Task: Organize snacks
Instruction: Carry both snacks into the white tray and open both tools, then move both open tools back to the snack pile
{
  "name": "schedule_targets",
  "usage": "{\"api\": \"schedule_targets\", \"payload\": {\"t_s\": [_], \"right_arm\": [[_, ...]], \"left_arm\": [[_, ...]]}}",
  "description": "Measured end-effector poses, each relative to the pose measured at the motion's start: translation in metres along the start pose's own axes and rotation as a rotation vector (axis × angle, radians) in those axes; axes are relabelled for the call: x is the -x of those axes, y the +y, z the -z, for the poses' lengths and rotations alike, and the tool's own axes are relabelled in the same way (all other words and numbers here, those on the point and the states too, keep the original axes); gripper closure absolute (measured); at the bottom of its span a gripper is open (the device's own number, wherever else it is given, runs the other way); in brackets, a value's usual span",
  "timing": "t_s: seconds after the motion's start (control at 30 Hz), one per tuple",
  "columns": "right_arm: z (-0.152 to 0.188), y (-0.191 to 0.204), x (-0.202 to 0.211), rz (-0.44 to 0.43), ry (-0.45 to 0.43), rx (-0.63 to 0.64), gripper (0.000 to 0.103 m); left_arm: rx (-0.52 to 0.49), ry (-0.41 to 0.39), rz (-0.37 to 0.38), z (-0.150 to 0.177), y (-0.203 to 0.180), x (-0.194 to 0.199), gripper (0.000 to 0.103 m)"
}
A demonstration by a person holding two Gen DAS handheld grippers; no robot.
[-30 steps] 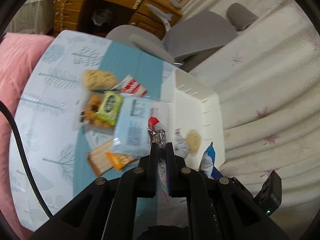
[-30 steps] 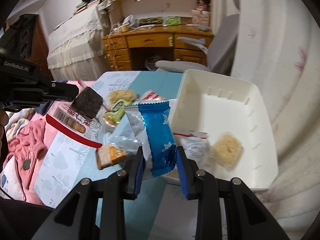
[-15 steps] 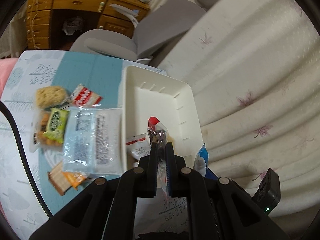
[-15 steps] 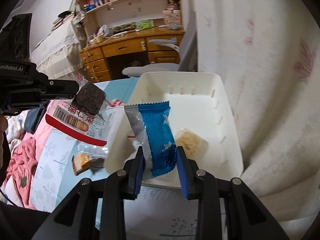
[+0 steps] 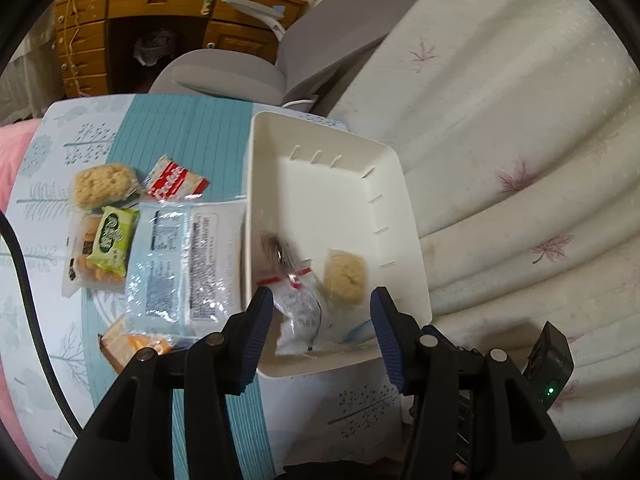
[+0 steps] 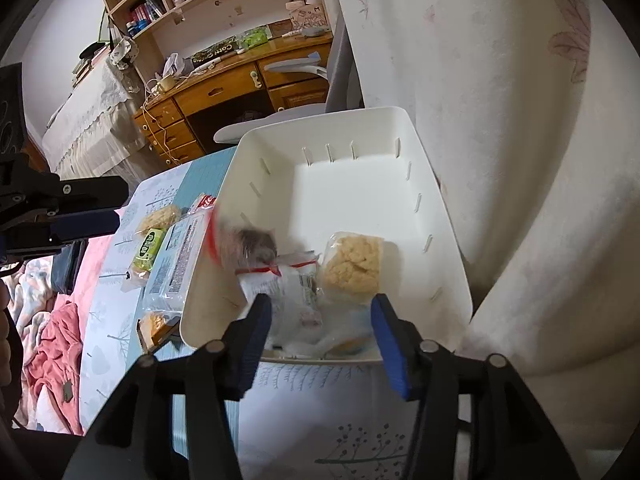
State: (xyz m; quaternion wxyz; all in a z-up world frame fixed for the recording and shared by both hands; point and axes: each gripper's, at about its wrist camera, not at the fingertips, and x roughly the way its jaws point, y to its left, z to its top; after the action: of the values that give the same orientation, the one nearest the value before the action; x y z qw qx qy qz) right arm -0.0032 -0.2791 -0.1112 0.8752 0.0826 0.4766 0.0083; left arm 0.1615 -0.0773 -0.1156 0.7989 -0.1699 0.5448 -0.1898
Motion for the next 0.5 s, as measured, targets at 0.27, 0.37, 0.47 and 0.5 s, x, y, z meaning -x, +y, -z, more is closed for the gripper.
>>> {"api": "schedule_targets", "payload": {"t_s": [0.27, 0.37, 0.47, 0.5], "right_arm": [[0.006, 0.013, -0.006, -0.015, 0.039, -0.027, 0.043], [0.01, 0.02, -0.009, -0.03, 0.057, -0.048, 0.043], [0.015, 0.026, -0.012, -0.053, 0.079, -0.082, 0.043], [0.017, 0.029, -0.013, -0.061, 0.086, -0.093, 0.043]], "left_arm": [[0.049, 0.047, -0.057, 0.016, 0.031, 0.003, 0.053], [0.06, 0.068, -0.083, 0.028, 0.045, 0.004, 0.053], [0.071, 0.093, -0.111, 0.04, 0.063, 0.006, 0.053], [0.074, 0.1, -0.119, 0.043, 0.068, 0.006, 0.053]]}}
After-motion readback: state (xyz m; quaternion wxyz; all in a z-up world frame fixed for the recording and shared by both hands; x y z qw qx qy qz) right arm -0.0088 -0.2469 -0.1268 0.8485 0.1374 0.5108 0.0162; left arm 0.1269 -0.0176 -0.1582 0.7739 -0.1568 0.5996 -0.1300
